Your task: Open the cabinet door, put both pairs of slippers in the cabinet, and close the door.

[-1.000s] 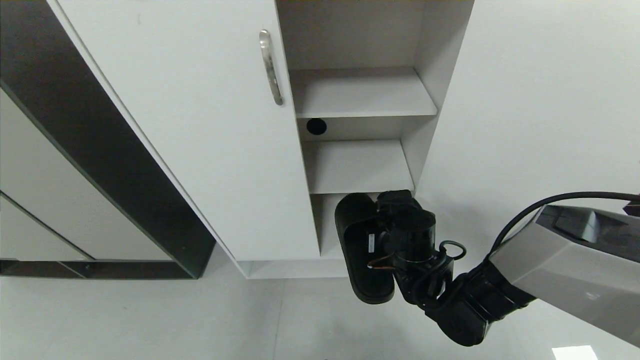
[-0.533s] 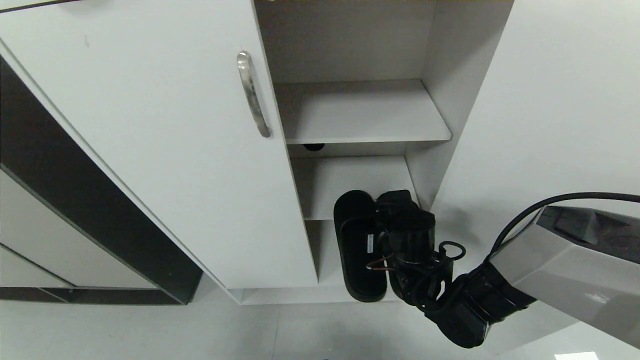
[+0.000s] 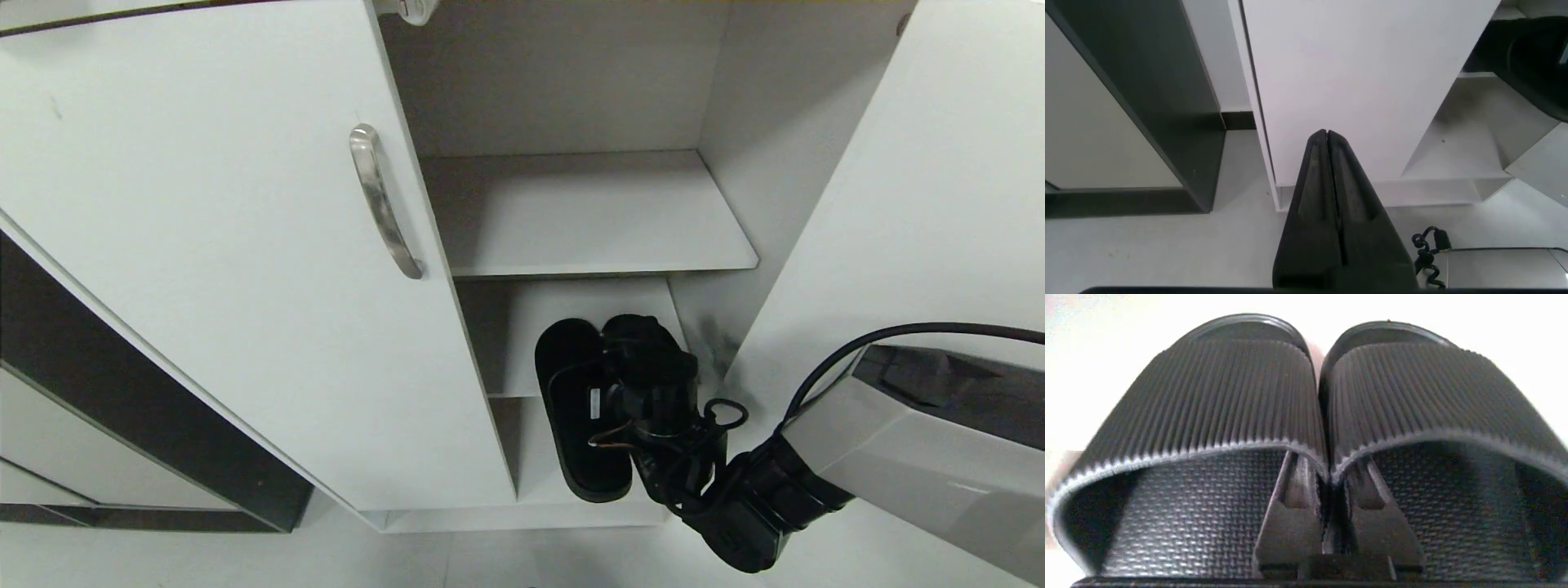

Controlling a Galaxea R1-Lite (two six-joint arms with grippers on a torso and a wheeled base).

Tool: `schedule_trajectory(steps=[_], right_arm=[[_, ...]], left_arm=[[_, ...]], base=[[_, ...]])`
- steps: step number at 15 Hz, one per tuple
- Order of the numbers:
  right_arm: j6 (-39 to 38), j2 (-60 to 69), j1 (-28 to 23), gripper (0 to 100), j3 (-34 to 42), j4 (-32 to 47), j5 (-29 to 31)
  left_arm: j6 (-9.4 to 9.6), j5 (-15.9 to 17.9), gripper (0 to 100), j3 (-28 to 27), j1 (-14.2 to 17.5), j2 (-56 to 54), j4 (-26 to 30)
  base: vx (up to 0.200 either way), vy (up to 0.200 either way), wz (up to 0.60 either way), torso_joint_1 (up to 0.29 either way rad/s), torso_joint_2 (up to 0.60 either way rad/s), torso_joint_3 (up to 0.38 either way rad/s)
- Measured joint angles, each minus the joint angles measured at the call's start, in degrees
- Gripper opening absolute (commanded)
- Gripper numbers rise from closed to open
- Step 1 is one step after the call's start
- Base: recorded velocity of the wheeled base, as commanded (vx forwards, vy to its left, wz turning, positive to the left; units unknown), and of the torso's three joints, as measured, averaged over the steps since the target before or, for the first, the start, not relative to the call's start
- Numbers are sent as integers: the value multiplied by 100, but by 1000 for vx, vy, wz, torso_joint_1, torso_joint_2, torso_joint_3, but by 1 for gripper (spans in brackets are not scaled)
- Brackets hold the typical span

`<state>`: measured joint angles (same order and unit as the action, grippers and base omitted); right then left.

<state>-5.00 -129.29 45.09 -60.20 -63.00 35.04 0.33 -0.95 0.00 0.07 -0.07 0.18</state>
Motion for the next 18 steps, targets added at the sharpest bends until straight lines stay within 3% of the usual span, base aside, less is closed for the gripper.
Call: schedule_trajectory(steps=[3,13,18], right_arm=[[13,-216,-98,0,-507,169,-4],[43,-1254,-752,0,-3779,2280,-79],[44,-1654,-827,0,-4465,2619,-77]], left_arm=[[2,-2,0,0,2,0,0],[0,-27,0,0,0,0,0],[0,-27,0,0,2,0,0]], base=[[0,0,0,0,0,0],[0,0,0,0,0,0],[0,0,0,0,0,0]])
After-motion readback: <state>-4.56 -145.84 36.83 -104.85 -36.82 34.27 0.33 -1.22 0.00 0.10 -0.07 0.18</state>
